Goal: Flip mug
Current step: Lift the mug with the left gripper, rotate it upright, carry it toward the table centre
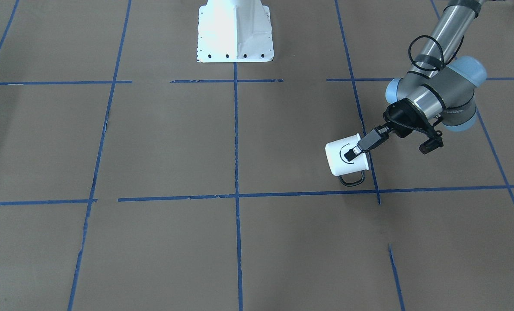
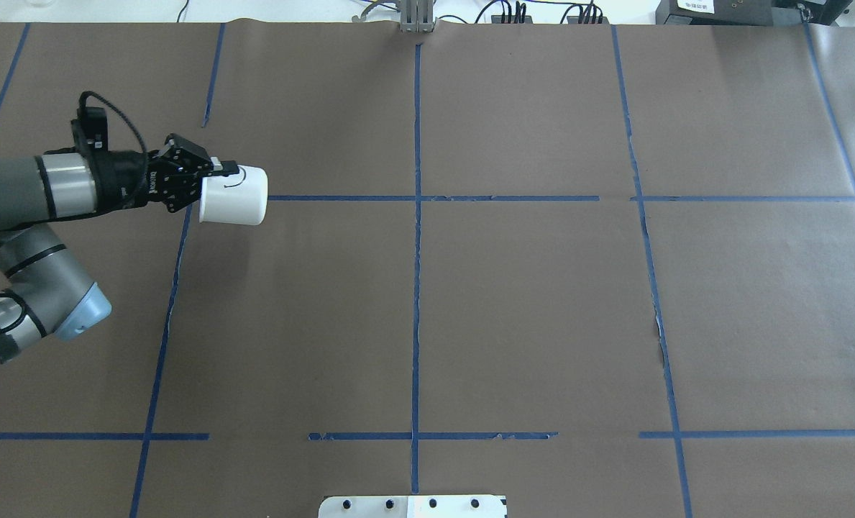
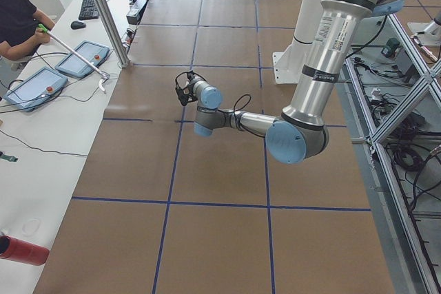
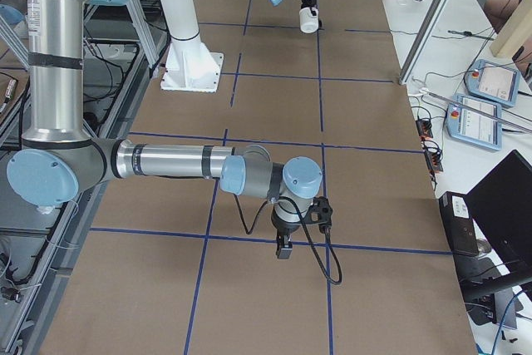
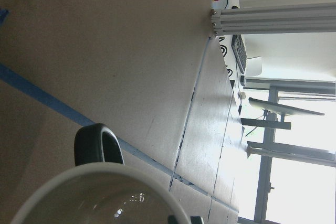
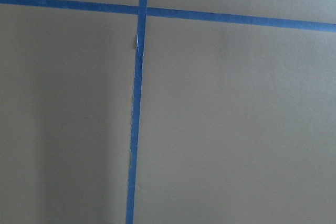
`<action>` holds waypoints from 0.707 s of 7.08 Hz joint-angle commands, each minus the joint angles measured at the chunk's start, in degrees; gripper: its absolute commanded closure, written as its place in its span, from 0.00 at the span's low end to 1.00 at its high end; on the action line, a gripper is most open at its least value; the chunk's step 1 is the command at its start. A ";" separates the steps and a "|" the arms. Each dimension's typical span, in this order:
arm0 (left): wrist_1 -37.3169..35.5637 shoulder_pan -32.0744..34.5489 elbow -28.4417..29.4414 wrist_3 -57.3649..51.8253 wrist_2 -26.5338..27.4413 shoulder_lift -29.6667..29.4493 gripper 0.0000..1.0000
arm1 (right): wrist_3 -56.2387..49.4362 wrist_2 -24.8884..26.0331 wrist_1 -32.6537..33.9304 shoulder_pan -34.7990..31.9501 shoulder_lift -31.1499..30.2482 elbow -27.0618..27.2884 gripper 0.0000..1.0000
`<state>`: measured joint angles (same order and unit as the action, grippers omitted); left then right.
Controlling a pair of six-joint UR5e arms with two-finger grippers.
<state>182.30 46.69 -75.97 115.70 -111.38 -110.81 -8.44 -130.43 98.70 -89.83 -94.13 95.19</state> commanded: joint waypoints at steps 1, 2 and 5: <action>-28.70 -0.28 -5.39 -8.78 -1.20 -9.28 1.00 | 0.00 0.00 0.00 0.00 0.00 0.00 0.00; -41.72 -0.89 -6.11 -12.13 -0.59 -14.73 1.00 | 0.00 0.00 0.00 0.00 0.00 0.00 0.00; -75.55 -11.49 -5.33 -22.41 10.08 -29.58 1.00 | 0.00 0.00 0.00 0.00 0.00 0.00 0.00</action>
<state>122.74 40.21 -81.71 98.32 -106.88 -133.74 -8.44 -130.43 98.70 -89.82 -94.13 95.19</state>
